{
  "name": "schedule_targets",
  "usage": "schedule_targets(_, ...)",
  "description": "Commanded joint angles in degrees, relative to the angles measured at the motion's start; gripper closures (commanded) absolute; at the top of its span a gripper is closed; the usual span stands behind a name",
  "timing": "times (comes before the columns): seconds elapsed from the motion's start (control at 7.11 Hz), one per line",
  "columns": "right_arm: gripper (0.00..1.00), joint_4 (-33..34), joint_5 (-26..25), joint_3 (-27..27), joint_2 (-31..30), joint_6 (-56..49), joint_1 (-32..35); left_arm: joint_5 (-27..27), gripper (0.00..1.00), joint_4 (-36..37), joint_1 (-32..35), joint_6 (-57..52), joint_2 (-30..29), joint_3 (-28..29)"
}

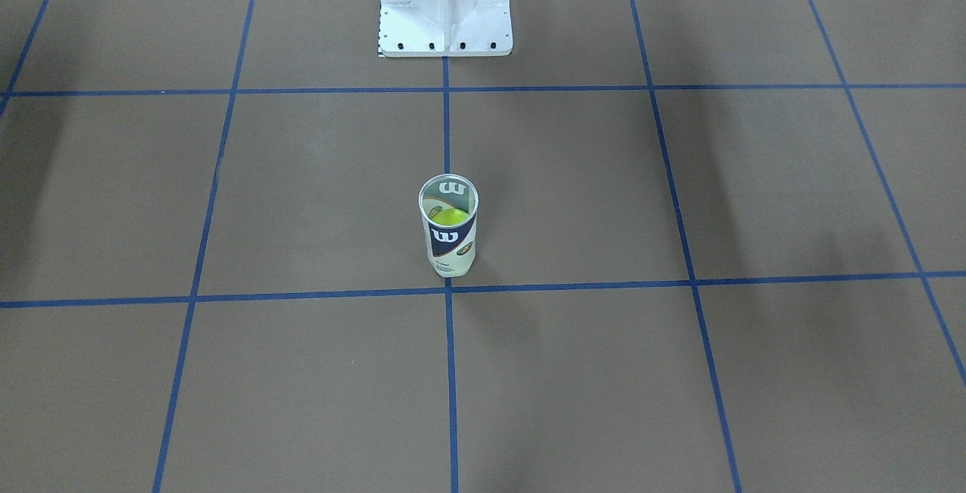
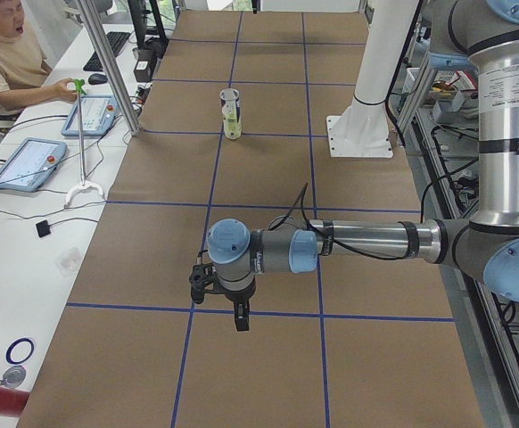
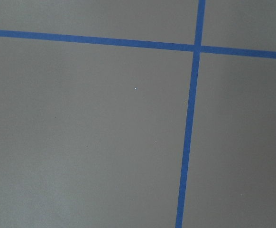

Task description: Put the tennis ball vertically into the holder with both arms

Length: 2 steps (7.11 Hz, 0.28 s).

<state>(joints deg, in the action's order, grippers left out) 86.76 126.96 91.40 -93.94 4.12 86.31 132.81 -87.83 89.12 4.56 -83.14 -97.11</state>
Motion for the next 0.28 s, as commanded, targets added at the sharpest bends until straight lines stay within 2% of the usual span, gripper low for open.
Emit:
schedule_targets(0.0, 0.00, 0.0, -0.1, 0.3, -0.8, 0.0, 0.0, 0.0, 0.00, -0.1, 0.0, 0.0, 0.0, -0.1)
schedule_targets(0.14, 0.00, 0.0, 0.1, 0.3, -0.8, 0.3, 0.0, 0.2, 0.00, -0.2, 0.0, -0.1, 0.0, -0.2)
